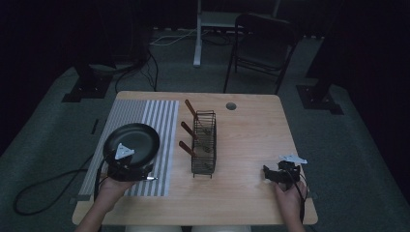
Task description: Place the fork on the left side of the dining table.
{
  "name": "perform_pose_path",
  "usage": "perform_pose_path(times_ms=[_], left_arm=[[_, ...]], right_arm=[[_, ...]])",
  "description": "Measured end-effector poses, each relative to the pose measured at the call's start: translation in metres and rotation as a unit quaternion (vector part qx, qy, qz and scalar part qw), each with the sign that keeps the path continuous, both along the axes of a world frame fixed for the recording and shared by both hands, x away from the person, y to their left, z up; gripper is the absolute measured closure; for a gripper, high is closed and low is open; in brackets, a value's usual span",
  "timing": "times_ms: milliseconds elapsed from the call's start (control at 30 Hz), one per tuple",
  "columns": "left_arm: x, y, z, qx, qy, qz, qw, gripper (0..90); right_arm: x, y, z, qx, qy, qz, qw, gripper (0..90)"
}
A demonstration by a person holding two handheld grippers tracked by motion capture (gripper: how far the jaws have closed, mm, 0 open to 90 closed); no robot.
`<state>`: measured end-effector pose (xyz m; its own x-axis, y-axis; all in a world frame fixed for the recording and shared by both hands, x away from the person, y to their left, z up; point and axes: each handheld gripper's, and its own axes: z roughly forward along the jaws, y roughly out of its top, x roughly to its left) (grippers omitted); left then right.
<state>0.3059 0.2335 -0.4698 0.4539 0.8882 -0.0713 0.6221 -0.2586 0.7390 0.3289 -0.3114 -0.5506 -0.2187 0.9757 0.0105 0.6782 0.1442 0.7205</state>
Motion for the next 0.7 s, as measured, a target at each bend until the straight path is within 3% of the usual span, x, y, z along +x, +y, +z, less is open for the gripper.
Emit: perform_pose_path(times_ms=[200, 600, 700], left_arm=[[0.014, -0.015, 0.012, -0.013, -0.009, -0.016, 0.9997, 4.5], [0.032, -0.039, 0.029, -0.019, -0.024, -0.039, 0.9988, 6.3], [0.037, -0.050, 0.042, -0.012, -0.039, -0.041, 0.9983, 6.3]], right_arm=[[0.000, 0.000, 0.000, 0.000, 0.000, 0.000, 1.0000, 11.5], [0.000, 0.000, 0.000, 0.000, 0.000, 0.000, 1.0000, 11.5], [0.000, 0.000, 0.000, 0.000, 0.000, 0.000, 1.0000, 11.6]])
